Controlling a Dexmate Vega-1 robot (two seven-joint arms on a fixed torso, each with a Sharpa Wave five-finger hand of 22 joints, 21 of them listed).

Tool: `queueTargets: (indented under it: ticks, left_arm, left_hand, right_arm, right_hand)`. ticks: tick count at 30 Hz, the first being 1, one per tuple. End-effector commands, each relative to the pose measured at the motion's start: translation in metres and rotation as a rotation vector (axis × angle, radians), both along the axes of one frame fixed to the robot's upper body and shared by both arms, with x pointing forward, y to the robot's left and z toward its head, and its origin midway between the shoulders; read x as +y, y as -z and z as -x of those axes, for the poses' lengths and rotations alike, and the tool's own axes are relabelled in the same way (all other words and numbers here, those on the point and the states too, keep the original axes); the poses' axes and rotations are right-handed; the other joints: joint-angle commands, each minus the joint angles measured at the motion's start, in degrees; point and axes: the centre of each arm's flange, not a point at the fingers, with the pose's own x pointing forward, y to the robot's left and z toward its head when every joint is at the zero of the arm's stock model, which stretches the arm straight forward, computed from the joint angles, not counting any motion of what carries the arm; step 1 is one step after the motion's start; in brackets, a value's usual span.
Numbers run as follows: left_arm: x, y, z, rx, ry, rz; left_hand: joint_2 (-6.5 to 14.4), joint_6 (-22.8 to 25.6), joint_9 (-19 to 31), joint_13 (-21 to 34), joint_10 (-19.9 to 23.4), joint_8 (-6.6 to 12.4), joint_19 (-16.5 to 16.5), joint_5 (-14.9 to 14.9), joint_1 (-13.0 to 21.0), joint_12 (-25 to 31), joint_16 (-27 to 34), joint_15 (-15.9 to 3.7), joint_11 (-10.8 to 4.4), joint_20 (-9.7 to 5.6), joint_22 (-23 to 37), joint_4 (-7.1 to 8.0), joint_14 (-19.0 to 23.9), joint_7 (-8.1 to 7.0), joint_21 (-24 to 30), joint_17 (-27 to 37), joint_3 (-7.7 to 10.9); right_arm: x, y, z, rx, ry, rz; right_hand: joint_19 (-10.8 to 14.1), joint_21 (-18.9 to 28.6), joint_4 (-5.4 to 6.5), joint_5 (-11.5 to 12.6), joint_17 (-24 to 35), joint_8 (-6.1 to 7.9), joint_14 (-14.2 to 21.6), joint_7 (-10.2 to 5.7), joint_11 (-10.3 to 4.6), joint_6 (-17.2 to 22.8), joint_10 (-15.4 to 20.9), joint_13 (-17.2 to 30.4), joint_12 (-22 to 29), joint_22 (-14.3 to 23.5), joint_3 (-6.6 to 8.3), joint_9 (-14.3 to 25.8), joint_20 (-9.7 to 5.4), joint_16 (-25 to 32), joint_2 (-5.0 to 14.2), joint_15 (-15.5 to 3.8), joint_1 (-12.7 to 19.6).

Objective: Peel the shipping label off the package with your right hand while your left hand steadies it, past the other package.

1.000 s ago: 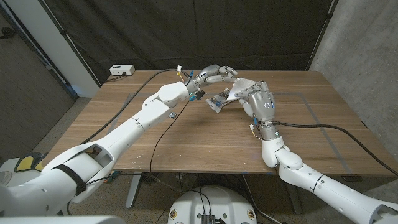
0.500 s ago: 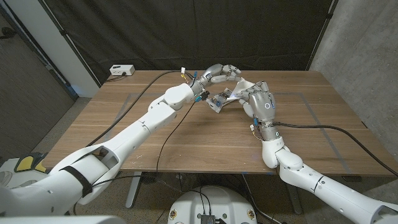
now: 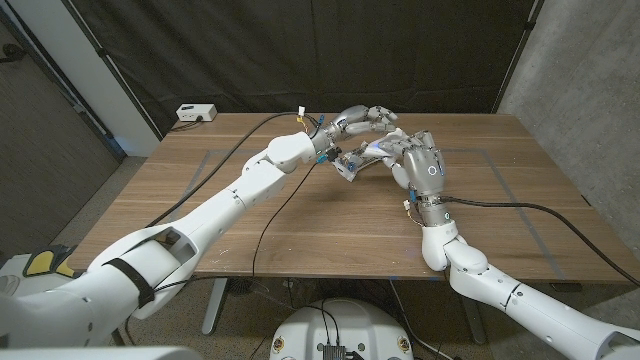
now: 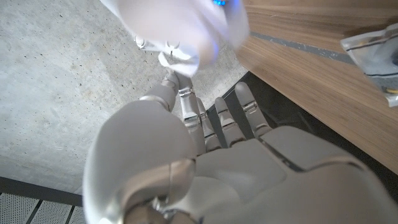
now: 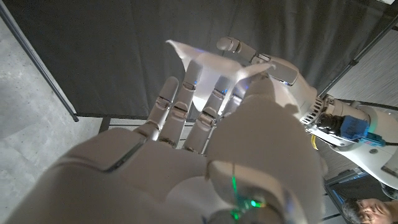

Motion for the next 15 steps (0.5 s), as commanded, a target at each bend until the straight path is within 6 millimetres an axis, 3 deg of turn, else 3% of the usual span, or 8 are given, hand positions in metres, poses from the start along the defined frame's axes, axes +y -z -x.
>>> queueTargets:
  ticks: [1, 6, 11, 15]
  left_arm:
    - [-0.007, 0.003, -0.001, 0.041, 0.043, -0.013]
    - [-0.007, 0.004, -0.002, 0.062, 0.042, 0.021]
    - [-0.004, 0.004, -0.003, 0.093, 0.039, 0.087]
    - [0.000, 0.000, -0.003, 0.102, 0.035, 0.144]
  left_hand:
    - [2.68, -2.91, 4.53, 1.44, -1.00, 2.31, -2.97, 0.12, 1.70, 0.86, 0.70, -2.79, 0.20, -0.68, 0.78, 0.47, -0.44, 0.26, 1.73, 1.03, 0.66]
    - [2.80, -4.44, 7.70, 2.46, -1.23, 4.14, -2.99, -0.01, 1.53, 1.53, 1.15, -2.60, 0.12, -1.40, 1.19, 0.72, -0.24, 0.27, 2.70, 1.72, 1.01]
    - [2.58, -5.45, 10.77, 3.57, -1.09, 6.09, -2.49, -0.07, 1.47, 2.43, 1.54, -2.66, -0.18, -2.23, 1.50, 0.72, 0.03, 0.11, 3.31, 2.36, 1.38]
    - [2.57, -6.06, 12.27, 4.11, -1.14, 6.99, -2.41, -0.07, 1.33, 2.81, 1.61, -2.78, -0.38, -2.55, 1.61, 0.81, 0.04, 0.00, 3.41, 2.59, 1.54]
  right_arm:
    - [-0.011, 0.000, 0.000, 0.081, 0.040, -0.110]
    - [-0.016, 0.001, 0.001, 0.106, 0.017, -0.126]
    - [-0.021, 0.004, -0.001, 0.121, -0.036, -0.185]
    - [-0.024, 0.007, -0.003, 0.102, -0.079, -0.252]
  right_hand:
    - [-1.21, -1.02, 3.34, 0.29, -1.31, 0.26, -2.19, 1.62, 1.32, -6.49, -4.82, -0.30, -0.45, -0.04, -3.32, 0.28, 0.83, -2.67, -2.39, -9.12, -6.54]
    - [-1.77, -1.68, 6.19, 0.86, -1.31, 0.90, -2.88, 2.45, 1.80, -6.77, -5.65, -0.52, 0.07, -0.02, -5.99, 0.30, 1.35, -2.99, -3.45, -9.01, -12.34]
    - [-2.01, -2.02, 8.24, 1.49, -1.29, 2.45, -2.15, 2.75, 3.04, -2.56, -4.08, -0.55, 1.21, 0.10, -7.02, 0.34, 1.60, -2.80, -2.33, -9.23, -15.86]
    - [-1.44, -1.83, 7.49, 1.88, -0.59, 4.28, 1.30, 2.61, 3.14, 3.31, -0.06, 0.08, 3.64, 0.29, -5.87, 0.59, 1.87, -1.25, -0.17, -9.33, -14.33]
